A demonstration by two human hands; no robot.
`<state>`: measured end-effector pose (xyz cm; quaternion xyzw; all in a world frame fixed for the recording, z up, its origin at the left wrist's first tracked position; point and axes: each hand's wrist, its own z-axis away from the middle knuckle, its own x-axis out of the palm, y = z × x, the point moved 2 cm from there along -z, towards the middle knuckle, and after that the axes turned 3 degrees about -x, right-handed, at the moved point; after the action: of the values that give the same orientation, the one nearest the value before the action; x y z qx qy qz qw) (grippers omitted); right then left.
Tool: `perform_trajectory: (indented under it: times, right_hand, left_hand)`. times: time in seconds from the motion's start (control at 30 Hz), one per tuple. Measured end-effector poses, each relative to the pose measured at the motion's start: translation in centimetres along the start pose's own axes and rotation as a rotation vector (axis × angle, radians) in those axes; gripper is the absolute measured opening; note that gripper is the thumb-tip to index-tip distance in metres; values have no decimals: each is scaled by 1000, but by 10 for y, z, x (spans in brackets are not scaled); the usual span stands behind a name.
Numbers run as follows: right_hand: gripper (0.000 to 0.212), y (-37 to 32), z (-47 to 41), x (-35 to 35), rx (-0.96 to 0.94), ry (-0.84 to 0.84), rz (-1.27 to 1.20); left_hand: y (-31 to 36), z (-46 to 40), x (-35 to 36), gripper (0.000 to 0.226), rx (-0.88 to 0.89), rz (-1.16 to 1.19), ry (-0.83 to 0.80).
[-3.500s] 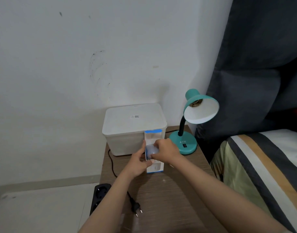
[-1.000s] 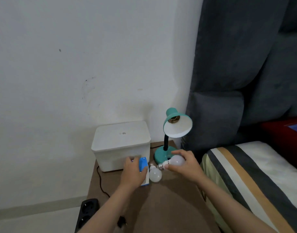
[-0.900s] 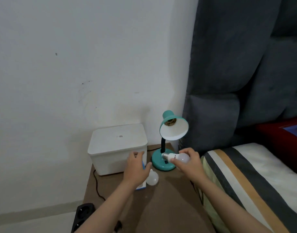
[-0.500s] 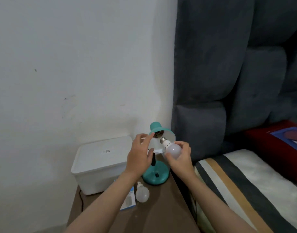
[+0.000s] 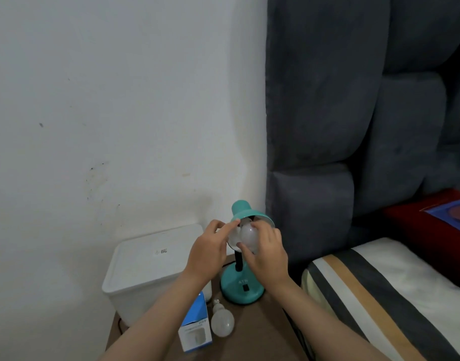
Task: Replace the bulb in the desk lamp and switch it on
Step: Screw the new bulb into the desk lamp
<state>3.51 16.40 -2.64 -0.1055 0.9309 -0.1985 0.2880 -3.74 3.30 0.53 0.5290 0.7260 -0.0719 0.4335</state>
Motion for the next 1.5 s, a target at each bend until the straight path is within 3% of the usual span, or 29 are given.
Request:
perform_trajectory:
  times: [0.13,0.33,0.57,0.77,1.0,1.37,1.5]
  right_hand:
    - [54,1,-3,7,43,54,-56]
    - [41,8,5,15,52,18,-89]
    - [46,12,11,13,57,48,-140]
    - [41,7,3,8,152,160,-178]
    - [50,11,12,16,134,76,-173]
    - [44,8,1,10,75,161,-175]
    - [45,9,8,11,271,162,-226]
  left_hand:
    - [0,-1,-1,51,11,12,-2]
    - [-2,1,-3,48,15,21,8]
    - [1,1,0,47,-4,36,35]
    - [3,2,1,50,-31,54,42]
    - [2,3,4,50,-57,44,19]
    - [1,1,11,54,-46,108,44]
    - [2,2,12,55,-49,100,34]
